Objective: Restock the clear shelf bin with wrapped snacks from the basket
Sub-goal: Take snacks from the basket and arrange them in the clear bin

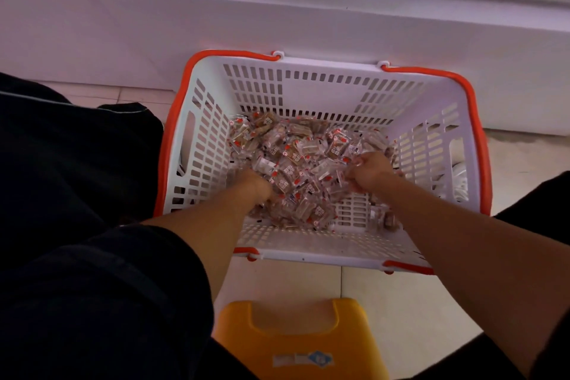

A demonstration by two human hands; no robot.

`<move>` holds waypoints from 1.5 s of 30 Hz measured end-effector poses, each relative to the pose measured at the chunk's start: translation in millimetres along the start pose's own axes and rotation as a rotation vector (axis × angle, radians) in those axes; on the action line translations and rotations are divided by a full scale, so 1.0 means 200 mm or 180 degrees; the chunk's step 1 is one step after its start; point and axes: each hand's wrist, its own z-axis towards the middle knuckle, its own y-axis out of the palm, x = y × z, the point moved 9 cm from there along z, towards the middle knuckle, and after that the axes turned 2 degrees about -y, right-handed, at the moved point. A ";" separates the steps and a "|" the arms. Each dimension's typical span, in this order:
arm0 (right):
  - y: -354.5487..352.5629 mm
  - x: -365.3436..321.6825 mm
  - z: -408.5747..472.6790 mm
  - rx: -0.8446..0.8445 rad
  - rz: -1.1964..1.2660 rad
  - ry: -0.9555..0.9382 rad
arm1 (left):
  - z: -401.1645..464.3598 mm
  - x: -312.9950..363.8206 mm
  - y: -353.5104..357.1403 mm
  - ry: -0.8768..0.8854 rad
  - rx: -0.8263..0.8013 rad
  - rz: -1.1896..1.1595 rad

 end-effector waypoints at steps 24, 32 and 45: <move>-0.74 -1.28 -1.32 -0.0475 0.1042 -0.3180 | -1.67 0.94 -0.76 0.2356 -0.2716 -0.1141; -0.94 -1.47 -1.47 -0.0112 0.0579 -0.3805 | -1.81 1.07 -0.83 0.2656 -0.3166 -0.0889; -0.95 -1.62 -1.58 -0.0011 -0.0828 -0.4219 | -1.84 1.23 -0.86 0.3400 -0.1854 0.0428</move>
